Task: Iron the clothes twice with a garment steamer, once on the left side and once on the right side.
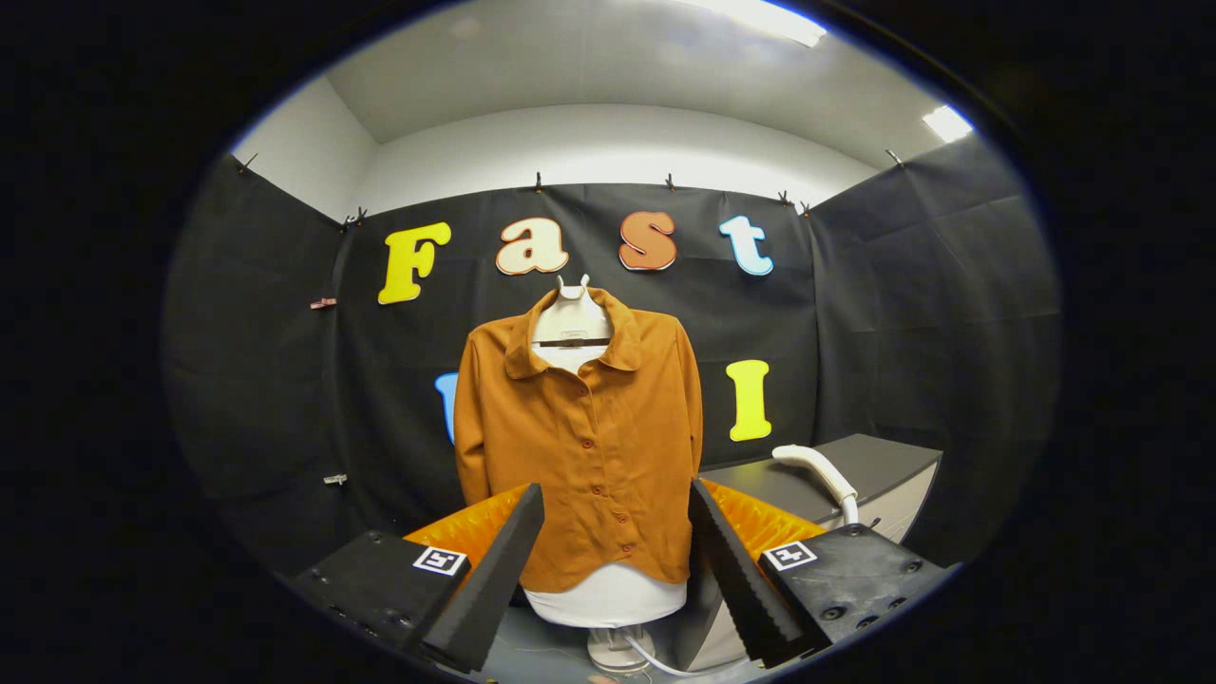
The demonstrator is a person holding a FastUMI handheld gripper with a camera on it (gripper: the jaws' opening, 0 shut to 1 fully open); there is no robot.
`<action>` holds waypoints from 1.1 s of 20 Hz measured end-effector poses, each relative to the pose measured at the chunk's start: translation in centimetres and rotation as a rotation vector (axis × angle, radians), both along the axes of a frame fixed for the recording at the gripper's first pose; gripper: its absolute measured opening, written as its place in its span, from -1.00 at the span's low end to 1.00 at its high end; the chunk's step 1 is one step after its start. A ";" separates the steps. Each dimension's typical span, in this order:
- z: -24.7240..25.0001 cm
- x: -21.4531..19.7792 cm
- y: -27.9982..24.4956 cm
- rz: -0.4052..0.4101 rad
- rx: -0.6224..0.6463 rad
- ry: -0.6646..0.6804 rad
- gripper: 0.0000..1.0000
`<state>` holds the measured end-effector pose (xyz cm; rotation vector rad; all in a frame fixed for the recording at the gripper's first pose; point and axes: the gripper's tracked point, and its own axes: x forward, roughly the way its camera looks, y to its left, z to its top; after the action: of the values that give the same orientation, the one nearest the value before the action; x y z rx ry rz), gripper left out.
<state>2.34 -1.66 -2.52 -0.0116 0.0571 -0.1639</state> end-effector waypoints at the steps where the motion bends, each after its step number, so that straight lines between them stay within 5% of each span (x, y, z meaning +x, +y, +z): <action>1: -0.2 0.6 -0.7 -0.005 -0.003 0.004 0.95; 22: -3.2 17.9 -27.3 -0.117 0.040 0.111 0.95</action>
<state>20.19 -28.99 -5.71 0.0226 0.1719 -0.2792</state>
